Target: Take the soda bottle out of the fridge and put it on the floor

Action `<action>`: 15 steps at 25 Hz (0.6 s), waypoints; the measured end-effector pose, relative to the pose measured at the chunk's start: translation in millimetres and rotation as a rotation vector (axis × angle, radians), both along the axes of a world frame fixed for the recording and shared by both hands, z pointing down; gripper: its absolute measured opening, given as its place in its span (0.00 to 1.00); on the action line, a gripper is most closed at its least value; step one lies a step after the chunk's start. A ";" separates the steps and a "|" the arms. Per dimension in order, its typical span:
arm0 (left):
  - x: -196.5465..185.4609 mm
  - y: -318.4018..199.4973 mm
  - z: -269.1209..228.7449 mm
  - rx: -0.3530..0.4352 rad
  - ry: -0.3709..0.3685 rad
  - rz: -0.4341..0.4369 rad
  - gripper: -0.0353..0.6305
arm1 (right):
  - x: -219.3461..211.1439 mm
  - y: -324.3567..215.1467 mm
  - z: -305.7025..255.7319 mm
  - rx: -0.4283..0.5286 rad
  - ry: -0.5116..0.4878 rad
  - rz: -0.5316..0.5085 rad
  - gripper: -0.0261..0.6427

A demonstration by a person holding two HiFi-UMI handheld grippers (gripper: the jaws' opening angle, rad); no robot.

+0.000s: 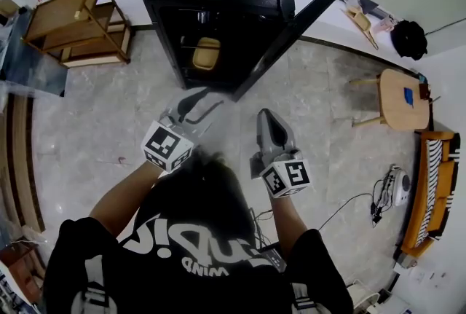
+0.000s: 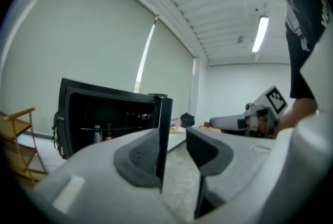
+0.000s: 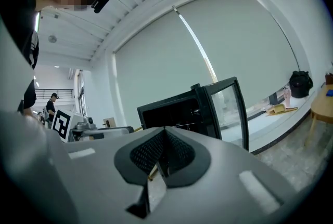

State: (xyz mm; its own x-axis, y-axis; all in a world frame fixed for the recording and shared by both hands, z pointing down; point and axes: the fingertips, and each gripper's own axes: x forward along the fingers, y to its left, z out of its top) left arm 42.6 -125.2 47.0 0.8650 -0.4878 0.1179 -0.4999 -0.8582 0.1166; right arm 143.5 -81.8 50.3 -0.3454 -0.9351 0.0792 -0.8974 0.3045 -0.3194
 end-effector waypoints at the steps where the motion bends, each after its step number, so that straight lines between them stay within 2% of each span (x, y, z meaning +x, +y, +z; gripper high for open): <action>1: -0.6 -0.4 -5.4 0.002 0.003 -0.014 0.28 | 1.2 0.6 -4.2 -0.003 0.010 -0.006 0.03; 10: -25.8 -5.1 -29.1 0.044 0.000 -0.116 0.06 | 9.2 7.8 -23.2 0.008 0.070 -0.011 0.03; 15: -57.6 -0.8 -20.7 0.033 -0.016 -0.194 0.06 | 16.8 12.3 -22.3 0.013 0.126 0.005 0.03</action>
